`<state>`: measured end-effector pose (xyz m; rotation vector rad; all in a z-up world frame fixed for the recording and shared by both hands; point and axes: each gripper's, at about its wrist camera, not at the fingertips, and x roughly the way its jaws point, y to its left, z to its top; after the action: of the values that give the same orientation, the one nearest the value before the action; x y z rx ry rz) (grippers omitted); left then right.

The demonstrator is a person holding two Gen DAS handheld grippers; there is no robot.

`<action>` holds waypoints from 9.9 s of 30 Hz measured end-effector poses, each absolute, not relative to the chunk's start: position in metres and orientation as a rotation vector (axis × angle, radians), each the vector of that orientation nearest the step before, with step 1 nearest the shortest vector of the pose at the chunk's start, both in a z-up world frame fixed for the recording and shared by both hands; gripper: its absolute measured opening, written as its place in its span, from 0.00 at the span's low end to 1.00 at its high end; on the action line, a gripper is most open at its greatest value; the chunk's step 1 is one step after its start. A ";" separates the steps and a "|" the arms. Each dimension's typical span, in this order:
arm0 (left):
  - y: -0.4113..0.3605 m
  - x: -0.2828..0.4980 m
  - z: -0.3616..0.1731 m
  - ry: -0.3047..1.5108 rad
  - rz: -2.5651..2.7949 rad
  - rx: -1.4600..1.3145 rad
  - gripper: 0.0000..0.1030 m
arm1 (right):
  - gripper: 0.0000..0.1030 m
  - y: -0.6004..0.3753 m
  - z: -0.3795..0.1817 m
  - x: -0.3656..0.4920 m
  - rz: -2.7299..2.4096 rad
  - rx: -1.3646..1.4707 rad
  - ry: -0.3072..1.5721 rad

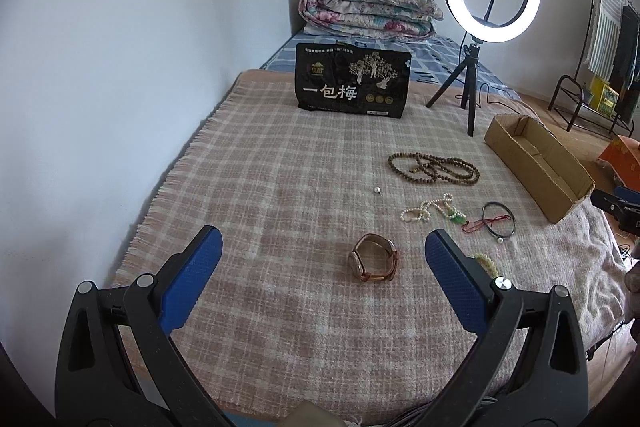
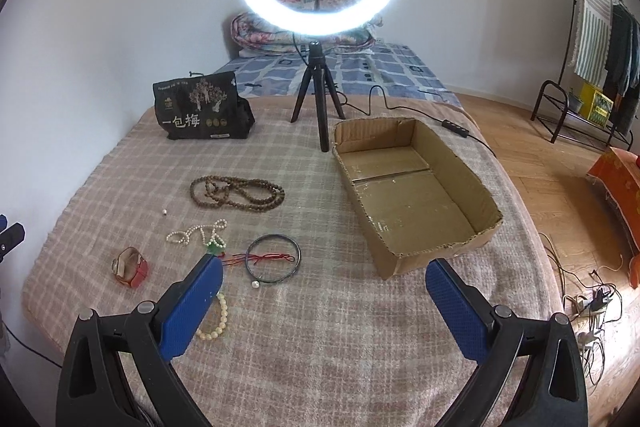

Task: Organize jewelry
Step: 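Move the left tool toward the brown watch while the right tool approaches the blue bangle, then close the left tool on the brown watch while the right tool grips the blue bangle, then carry the watch in the left tool and bangle in the right tool over the box, then open the left tool to drop the watch while the right tool releases the bangle, then withdraw both tools from the box back toward the remaining jewelry, then grasp the pearl necklace with the left tool while the right tool grasps the pearl earring, then lift and carry the necklace in the left tool and earring in the right tool to the box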

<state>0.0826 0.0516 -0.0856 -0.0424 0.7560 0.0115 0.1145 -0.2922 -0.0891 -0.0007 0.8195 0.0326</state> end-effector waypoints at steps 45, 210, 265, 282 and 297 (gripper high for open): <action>0.043 0.180 -0.231 1.113 -0.132 -0.228 0.42 | 0.96 -0.239 -0.234 0.233 0.207 -0.188 1.147; 0.002 0.204 -0.104 0.799 -0.217 -0.052 0.37 | 0.91 -0.320 -0.095 0.165 0.137 -0.035 0.877; -0.096 0.266 -0.235 1.080 -0.267 -0.043 0.37 | 0.70 -0.253 -0.226 0.185 0.306 -0.077 1.086; -0.098 0.267 -0.236 1.025 -0.261 0.009 0.06 | 0.37 -0.232 -0.225 0.188 0.342 -0.145 1.072; -0.084 0.257 -0.214 0.974 -0.268 -0.032 0.05 | 0.08 -0.233 -0.220 0.186 0.361 -0.097 1.073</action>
<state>0.2572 -0.0843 -0.2143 -0.0315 0.9740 -0.2680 0.1858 -0.2334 -0.2196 -0.0973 1.0734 0.3614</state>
